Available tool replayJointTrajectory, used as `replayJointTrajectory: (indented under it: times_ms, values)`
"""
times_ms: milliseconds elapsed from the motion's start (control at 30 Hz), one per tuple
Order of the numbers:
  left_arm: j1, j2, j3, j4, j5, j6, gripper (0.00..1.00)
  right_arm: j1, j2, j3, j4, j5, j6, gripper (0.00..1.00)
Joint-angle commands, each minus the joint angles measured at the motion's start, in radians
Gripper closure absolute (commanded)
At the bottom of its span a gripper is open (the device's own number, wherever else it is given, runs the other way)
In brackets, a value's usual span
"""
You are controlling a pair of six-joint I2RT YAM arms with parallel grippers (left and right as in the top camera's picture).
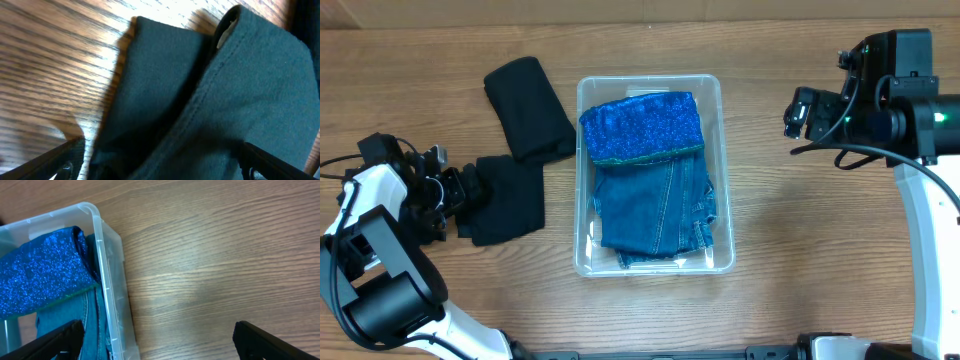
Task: Pack container
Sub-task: 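Move the left gripper to the black folded cloth and grasp it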
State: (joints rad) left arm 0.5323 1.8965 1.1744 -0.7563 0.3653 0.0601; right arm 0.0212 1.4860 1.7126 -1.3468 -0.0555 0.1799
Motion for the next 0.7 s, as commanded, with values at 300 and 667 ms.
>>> replayJointTrajectory:
  times_ms: [300, 667]
  values:
    - [-0.004, 0.126, -0.01, -0.136, 0.185, 0.079, 0.23, -0.001, -0.003, 0.002, 0.006, -0.006, 0.003, 0.0]
    - [-0.007, 0.123, -0.009, -0.177, 0.201, 0.078, 0.91, -0.001, -0.003, 0.002, 0.006, -0.006, 0.003, 0.0]
